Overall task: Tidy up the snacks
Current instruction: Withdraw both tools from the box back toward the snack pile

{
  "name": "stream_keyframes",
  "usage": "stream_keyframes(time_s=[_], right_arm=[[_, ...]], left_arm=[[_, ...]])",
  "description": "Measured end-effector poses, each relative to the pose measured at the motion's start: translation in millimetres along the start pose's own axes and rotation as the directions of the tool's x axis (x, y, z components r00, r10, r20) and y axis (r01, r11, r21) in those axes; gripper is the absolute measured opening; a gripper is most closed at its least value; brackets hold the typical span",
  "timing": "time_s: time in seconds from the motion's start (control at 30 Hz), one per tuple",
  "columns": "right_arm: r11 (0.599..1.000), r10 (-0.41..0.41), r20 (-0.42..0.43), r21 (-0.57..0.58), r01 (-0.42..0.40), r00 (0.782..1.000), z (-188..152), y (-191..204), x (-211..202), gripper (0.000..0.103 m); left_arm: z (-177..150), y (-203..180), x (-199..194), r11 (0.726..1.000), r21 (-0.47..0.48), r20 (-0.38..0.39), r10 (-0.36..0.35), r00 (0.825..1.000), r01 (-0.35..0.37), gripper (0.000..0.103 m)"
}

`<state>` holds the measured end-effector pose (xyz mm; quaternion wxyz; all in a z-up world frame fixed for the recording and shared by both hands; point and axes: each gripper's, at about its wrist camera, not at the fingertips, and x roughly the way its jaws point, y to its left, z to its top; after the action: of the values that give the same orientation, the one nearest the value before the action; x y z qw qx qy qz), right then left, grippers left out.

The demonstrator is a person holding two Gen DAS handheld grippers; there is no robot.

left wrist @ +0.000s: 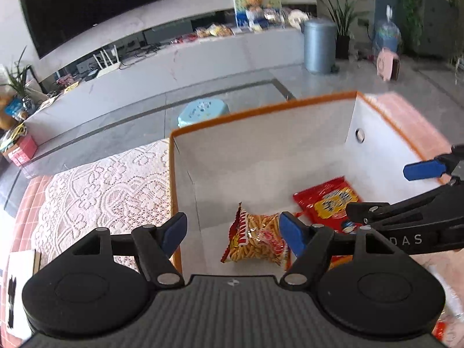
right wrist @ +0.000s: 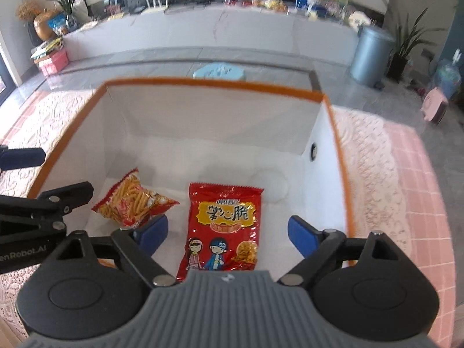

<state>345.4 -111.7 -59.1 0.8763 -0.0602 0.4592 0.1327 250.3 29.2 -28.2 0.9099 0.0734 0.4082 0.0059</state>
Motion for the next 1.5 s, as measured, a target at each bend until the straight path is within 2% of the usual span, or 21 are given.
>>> stream_keyframes(time_s=[0.27, 0.4, 0.53, 0.77, 1.0, 1.17, 1.5], right_arm=[[0.998, -0.036, 0.164, 0.056, 0.028, 0.986, -31, -5, -67, 0.090], [0.995, -0.037, 0.228, 0.094, 0.016, 0.973, -52, -7, -100, 0.092], [0.993, -0.040, 0.274, 0.115, 0.008, 0.961, -79, -5, -127, 0.094], [0.991, -0.053, 0.293, 0.134, 0.014, 0.955, -130, 2, -152, 0.095], [0.990, -0.048, 0.292, 0.141, 0.007, 0.955, -172, 3, -156, 0.095], [0.994, -0.049, 0.276, 0.110, 0.019, 0.960, -196, 5, -147, 0.095], [0.997, -0.075, 0.236, 0.044, 0.066, 0.969, -221, 11, -118, 0.095]], left_arm=[[-15, 5, -63, 0.994, -0.101, 0.134, -0.037, 0.990, 0.051, 0.085], [-29, -3, -92, 0.995, -0.085, 0.194, -0.039, 0.980, 0.056, 0.085], [-45, -9, -112, 0.993, -0.088, 0.211, -0.057, 0.976, 0.077, 0.085], [-75, -13, -120, 0.982, -0.128, 0.189, -0.113, 0.975, 0.139, 0.085], [-106, -12, -107, 0.962, -0.184, 0.132, -0.180, 0.975, 0.203, 0.085], [-126, -13, -96, 0.965, -0.185, 0.075, -0.174, 0.982, 0.185, 0.085], [-165, -7, -75, 0.949, -0.251, -0.011, -0.200, 0.980, 0.191, 0.084]])
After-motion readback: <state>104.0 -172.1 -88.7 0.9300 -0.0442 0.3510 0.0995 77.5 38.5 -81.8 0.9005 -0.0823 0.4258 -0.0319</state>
